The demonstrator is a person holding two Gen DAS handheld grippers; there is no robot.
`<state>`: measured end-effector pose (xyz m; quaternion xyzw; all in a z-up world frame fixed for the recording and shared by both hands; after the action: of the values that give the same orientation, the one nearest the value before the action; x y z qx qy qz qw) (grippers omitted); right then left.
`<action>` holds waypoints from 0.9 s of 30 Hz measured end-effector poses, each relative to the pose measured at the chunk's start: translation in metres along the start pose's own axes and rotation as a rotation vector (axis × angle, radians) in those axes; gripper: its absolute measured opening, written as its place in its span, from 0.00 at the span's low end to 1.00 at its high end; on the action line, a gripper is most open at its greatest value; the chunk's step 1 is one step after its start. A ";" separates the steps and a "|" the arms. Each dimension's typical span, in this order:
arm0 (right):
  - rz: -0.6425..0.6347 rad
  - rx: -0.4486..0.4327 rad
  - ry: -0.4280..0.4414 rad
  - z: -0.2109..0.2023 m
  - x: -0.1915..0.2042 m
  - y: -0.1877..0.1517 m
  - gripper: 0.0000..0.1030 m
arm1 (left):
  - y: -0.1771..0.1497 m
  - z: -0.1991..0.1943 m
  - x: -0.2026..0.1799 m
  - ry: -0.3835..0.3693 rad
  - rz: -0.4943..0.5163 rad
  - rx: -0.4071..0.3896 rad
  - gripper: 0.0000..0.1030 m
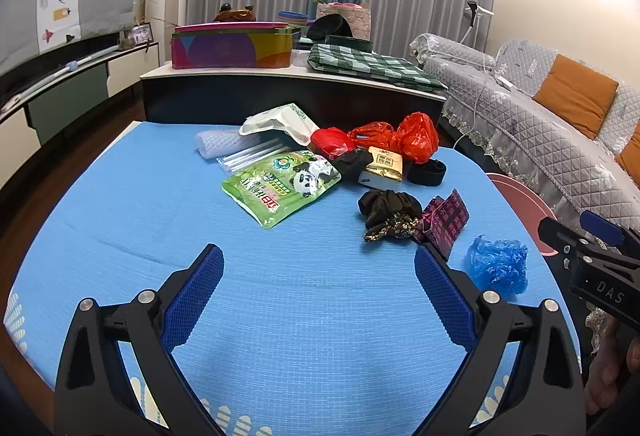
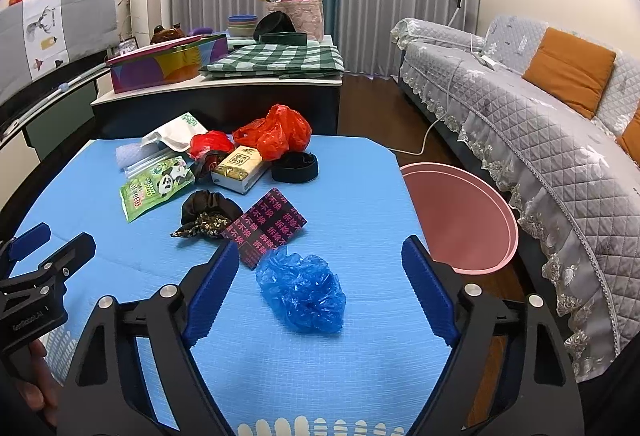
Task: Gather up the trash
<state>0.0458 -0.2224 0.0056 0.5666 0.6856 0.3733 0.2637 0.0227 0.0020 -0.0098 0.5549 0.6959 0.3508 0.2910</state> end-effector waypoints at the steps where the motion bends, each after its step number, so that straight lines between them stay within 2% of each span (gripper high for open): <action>1: -0.002 -0.001 0.000 0.000 0.000 0.000 0.78 | 0.000 0.000 0.000 0.000 -0.001 0.001 0.90; 27: -0.003 0.000 0.006 0.000 0.004 -0.002 0.77 | 0.000 0.001 0.000 0.002 0.000 0.002 0.90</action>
<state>0.0442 -0.2187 0.0041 0.5646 0.6872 0.3744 0.2622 0.0230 0.0021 -0.0105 0.5549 0.6964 0.3507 0.2899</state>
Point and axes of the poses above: each gripper's, at about its wrist camera, not at the fingertips, and z roughly the way its jaws point, x to its left, y to its top, the point moved 3 cm from there along z, roughly the way its jaws point, and after that the axes turned 9 degrees about y, right-handed, at the moved point
